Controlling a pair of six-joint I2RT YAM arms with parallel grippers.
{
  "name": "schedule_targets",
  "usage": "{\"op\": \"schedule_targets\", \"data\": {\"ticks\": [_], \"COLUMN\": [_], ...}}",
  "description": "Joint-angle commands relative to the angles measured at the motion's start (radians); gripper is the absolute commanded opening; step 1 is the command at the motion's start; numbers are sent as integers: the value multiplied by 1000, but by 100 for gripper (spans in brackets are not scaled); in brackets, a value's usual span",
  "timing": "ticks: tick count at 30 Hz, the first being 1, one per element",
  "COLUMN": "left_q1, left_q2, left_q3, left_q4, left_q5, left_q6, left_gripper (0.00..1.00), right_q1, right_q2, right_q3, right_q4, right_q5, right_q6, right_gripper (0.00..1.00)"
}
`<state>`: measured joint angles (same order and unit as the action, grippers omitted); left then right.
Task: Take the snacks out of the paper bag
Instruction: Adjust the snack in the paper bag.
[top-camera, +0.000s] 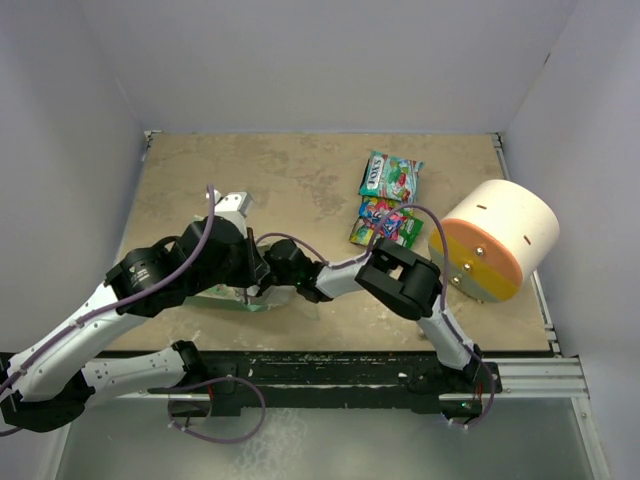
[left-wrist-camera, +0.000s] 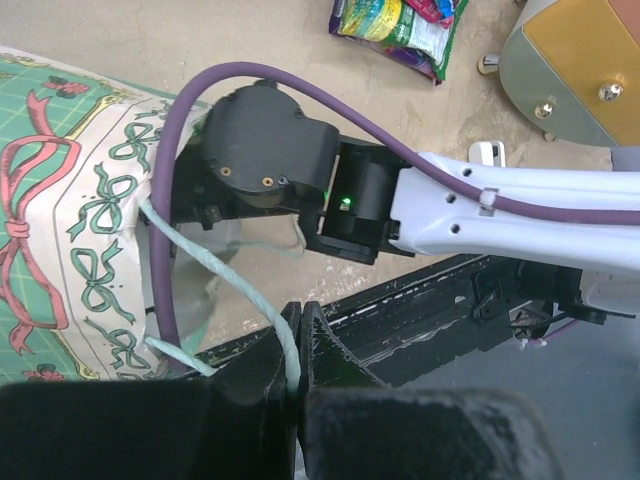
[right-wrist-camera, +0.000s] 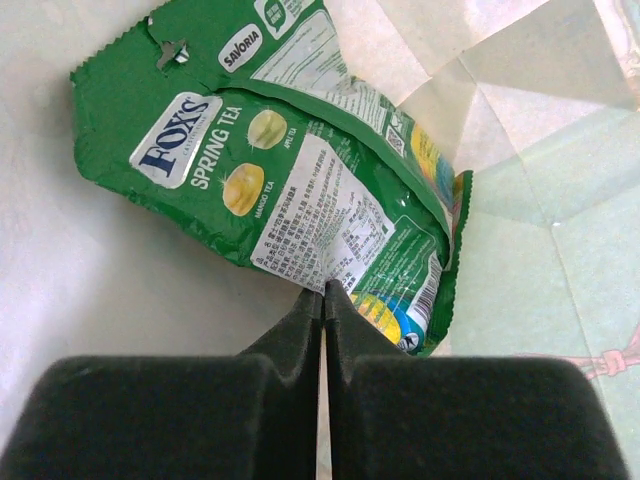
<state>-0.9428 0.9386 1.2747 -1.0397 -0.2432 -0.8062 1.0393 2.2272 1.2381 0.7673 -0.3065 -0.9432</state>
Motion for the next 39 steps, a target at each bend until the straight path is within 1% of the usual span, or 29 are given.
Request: {"op": "schedule_targets", "data": {"ticks": [1,8,14,18,22,26,29,31,33,35,37,39], "left_q1": [-3,-3,-3,-4,-3,-4,-4,-4,-3,-3,-3,-4], "left_q2": [-17,-1,3,6,12,19,24,27,34,44,57,70], "left_q3": [40,33,18,7,-4,-15,-18,-19,-19,-14,-10,-2], "left_q4": [49,73,98,114,134,141,149,160,173,183,185,189], "left_q5": [-19,-33,-39,-48,-47,-47,-47,-47,-43,-35,-30,-26], "left_q6": [-24,-28,-36,-50,-52,-58,-62,-57,-51,-41,-37,-30], "left_gripper": [0,0,0,0,0,0,0,0,0,0,0,0], "right_q1": [-9,-4,4,10,11,11,10,10,15,19,20,23], "right_q2": [-129,-300,-437,-546,-676,-826,-896,-919,-925,-916,-873,-816], "right_q3": [-77,-220,-386,-460,-540,-591,-626,-648,-663,-675,-674,-642], "right_q4": [60,90,70,7,-22,-116,-177,-241,-314,-338,-330,-375], "right_q5": [-27,-45,-54,-58,-15,1,2,-21,-56,-63,-65,-59], "right_q6": [36,98,126,132,177,206,208,156,63,6,-40,-77], "right_gripper": [0,0,0,0,0,0,0,0,0,0,0,0]}}
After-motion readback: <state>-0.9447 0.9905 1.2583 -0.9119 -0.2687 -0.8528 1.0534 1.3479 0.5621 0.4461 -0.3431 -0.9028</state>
